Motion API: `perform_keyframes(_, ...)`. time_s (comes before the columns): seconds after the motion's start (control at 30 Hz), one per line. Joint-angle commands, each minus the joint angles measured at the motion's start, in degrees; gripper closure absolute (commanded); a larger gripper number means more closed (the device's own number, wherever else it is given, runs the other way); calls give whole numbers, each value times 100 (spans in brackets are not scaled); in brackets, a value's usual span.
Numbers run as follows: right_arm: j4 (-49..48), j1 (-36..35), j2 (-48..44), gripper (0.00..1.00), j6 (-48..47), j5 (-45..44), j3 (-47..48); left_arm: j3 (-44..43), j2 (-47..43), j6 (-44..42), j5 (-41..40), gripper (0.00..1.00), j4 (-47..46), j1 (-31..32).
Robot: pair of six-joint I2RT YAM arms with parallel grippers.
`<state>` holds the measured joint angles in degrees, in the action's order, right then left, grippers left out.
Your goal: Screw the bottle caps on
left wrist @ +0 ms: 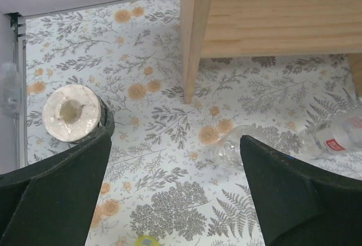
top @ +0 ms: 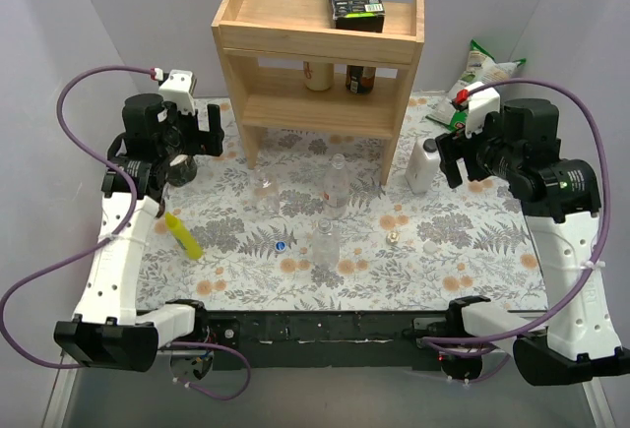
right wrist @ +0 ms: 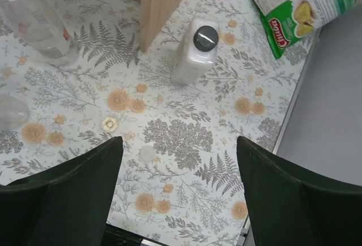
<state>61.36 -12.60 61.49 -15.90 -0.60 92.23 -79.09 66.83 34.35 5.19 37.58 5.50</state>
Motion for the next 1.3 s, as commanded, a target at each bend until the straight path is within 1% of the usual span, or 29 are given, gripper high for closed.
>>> perform_keyframes(0.0, 85, -6, 170, 12, -693, 1103, 480, 16, -477, -43, 613, 2, 346, -66)
perform_keyframes(0.03, 182, 3, 196, 12, -895, 1471, 576, 60, -591, -34, 771, 2, 355, -66)
perform_keyframes(0.07, 314, 3, 283, 12, -1106, 2354, 690, 147, -635, 10, 1156, 2, 364, -66)
perform_keyframes(0.1, 619, -5, 354, 14, -1360, 2798, 1048, 174, -671, 63, 1273, 2, 355, -66)
perform_keyframes(0.17, 762, -67, 643, 15, -1197, 3685, 1245, 340, -811, 212, 1667, 2, 311, -66)
perform_keyframes(0.23, 930, -408, 967, 18, -1152, 3909, 1175, 604, -978, 300, 1950, 2, 83, -75)
perform_keyframes(0.3, 886, -873, 1154, 23, -1161, 3892, 1192, 798, -1084, 396, 2099, 2, -31, -75)
perform_keyframes(0.37, 754, -1234, 1469, 23, -1196, 3683, 1437, 807, -1119, 502, 2170, 2, -32, -110)
perform_keyframes(0.4, 798, -1628, 1619, 23, -1266, 3612, 1647, 868, -1154, 433, 2310, 2, -6, -136)
perform_keyframes(0.43, 894, -1858, 1942, 24, -1527, 3550, 2024, 947, -1215, 302, 2407, 2, 3, -137)
perform_keyframes(0.47, 912, -2095, 2093, 24, -1652, 3271, 2193, 1061, -1277, 196, 2469, 2, 12, -137)
perform_keyframes(0.5, 904, -2576, 2225, 24, -1766, 3112, 2290, 1315, -1373, 117, 2469, 2, 4, -137)
perform_keyframes(0.53, 886, -2798, 2435, 24, -1976, 2962, 2387, 1465, -1409, 29, 2400, 2, -31, -137)
perform_keyframes(0.6, 772, -3281, 2560, 25, -2153, 2794, 2318, 1642, -1444, 133, 2145, 2, -171, -180)
perform_keyframes(0.7, 421, -3774, 2604, 23, -2391, 2671, 1713, 1888, -1506, 230, 2083, 2, -356, -329)
perform_keyframes(0.8, 289, -4056, 2631, 22, -2593, 2539, 1351, 1897, -1550, 248, 2100, 2, -348, -374)
perform_keyframes(1.0, 166, -4119, 2894, 24, -2541, 2153, 947, 1774, -1664, 239, 2135, 2, -199, -400)
perform_keyframes(1.07, 78, -4128, 3000, 25, -2506, 2082, 911, 1748, -1664, 256, 2161, 2, -181, -400)
perform_keyframes(1.2, 33, -4136, 3219, 30, -2400, 2020, 902, 1721, -1656, 292, 2275, 2, -137, -409)
perform_keyframes(1.27, 7, -4145, 3255, 30, -2400, 2073, 876, 1730, -1655, 301, 2311, 2, -137, -409)
